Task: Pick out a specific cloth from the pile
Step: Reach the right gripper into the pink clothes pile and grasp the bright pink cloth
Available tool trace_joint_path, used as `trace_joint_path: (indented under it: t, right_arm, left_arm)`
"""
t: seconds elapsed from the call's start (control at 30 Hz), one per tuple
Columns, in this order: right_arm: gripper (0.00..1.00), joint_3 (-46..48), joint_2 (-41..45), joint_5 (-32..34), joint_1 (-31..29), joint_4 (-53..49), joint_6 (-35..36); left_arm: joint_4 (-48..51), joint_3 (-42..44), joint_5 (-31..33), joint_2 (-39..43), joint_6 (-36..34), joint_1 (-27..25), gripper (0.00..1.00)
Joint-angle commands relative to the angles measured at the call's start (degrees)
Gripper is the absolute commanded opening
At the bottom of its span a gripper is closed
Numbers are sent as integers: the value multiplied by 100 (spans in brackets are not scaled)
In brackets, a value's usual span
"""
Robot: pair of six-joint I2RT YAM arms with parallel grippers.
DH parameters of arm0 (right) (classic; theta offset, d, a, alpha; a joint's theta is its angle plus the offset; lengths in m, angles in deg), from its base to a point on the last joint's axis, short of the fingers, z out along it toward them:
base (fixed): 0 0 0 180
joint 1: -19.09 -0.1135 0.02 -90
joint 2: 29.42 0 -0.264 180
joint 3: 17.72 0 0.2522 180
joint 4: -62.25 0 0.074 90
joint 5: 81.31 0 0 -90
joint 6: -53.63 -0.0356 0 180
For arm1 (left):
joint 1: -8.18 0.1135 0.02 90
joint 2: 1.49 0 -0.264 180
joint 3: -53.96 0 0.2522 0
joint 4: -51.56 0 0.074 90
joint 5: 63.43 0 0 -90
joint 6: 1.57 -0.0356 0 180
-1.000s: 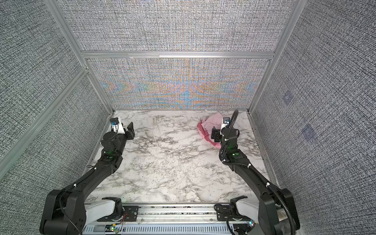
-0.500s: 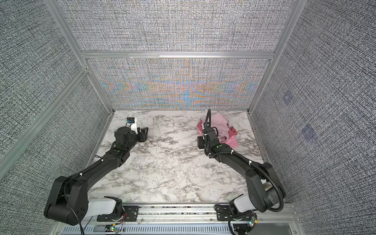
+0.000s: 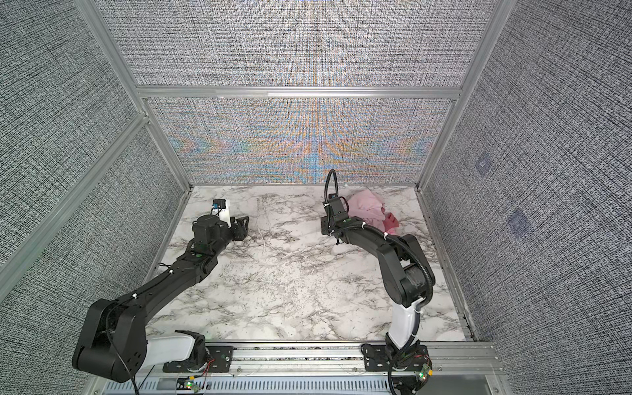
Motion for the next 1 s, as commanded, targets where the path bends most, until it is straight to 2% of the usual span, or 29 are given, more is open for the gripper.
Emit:
trace_joint_path:
  t: [0.0, 0.23, 0.43, 0.97]
  right_arm:
    - [30, -305, -240, 357, 7, -389, 44]
    - [26, -909, -819, 784, -10, -896, 204]
    - [24, -1157, -1071, 1130, -19, -1109, 289]
    - [27, -1911, -1765, 2510, -311, -1504, 826]
  left_arm:
    - [-126, 18, 189, 44, -50, 10, 59]
    - [-88, 74, 554, -1, 3, 10, 59]
    - [-108, 54, 607, -124, -45, 11, 59]
    - [-81, 84, 699, -107, -89, 12, 59]
